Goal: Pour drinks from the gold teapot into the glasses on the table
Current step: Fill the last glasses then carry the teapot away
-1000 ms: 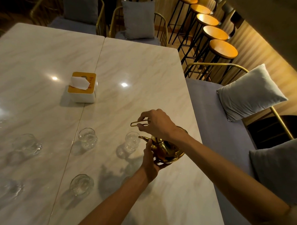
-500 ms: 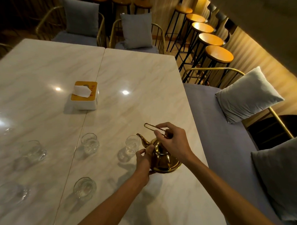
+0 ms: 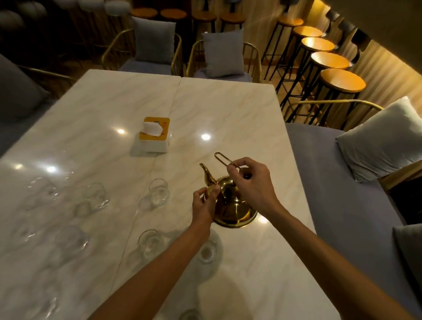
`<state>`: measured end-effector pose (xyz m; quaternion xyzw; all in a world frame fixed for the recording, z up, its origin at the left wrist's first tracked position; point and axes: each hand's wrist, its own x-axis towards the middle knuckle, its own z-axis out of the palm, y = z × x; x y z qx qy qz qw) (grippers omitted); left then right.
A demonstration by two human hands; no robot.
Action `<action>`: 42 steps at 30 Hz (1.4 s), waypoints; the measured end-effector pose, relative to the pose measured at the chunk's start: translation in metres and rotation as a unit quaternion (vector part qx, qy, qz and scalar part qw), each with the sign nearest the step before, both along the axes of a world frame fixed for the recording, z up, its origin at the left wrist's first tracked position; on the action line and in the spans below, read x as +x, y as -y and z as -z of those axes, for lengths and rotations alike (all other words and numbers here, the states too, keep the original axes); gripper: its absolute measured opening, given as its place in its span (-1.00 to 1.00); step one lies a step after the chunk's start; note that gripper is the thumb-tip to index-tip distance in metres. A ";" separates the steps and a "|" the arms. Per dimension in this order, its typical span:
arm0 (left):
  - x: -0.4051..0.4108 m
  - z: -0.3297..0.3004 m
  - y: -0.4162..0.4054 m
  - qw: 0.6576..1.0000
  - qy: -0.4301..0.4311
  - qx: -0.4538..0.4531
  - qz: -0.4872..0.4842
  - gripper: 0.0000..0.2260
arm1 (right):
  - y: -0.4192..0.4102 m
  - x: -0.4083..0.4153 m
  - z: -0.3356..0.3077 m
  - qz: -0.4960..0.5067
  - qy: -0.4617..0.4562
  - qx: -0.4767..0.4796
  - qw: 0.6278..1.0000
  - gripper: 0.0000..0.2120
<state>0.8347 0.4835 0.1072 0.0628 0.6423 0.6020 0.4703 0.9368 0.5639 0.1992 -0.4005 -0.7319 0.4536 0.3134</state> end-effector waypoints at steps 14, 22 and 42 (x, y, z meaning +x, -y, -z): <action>-0.085 -0.015 0.137 0.979 -0.107 0.036 -0.170 -0.32 | 0.137 -0.099 -0.026 -0.114 -0.079 -0.092 0.986 -0.88; -0.137 -0.023 0.284 0.960 -0.148 0.026 -0.234 -0.59 | 0.271 -0.159 -0.034 -0.168 -0.084 -0.114 0.976 -0.89; -0.296 -0.035 0.544 0.917 -0.209 -0.042 -0.337 -0.58 | 0.518 -0.340 -0.037 -0.264 -0.096 -0.162 0.946 -0.89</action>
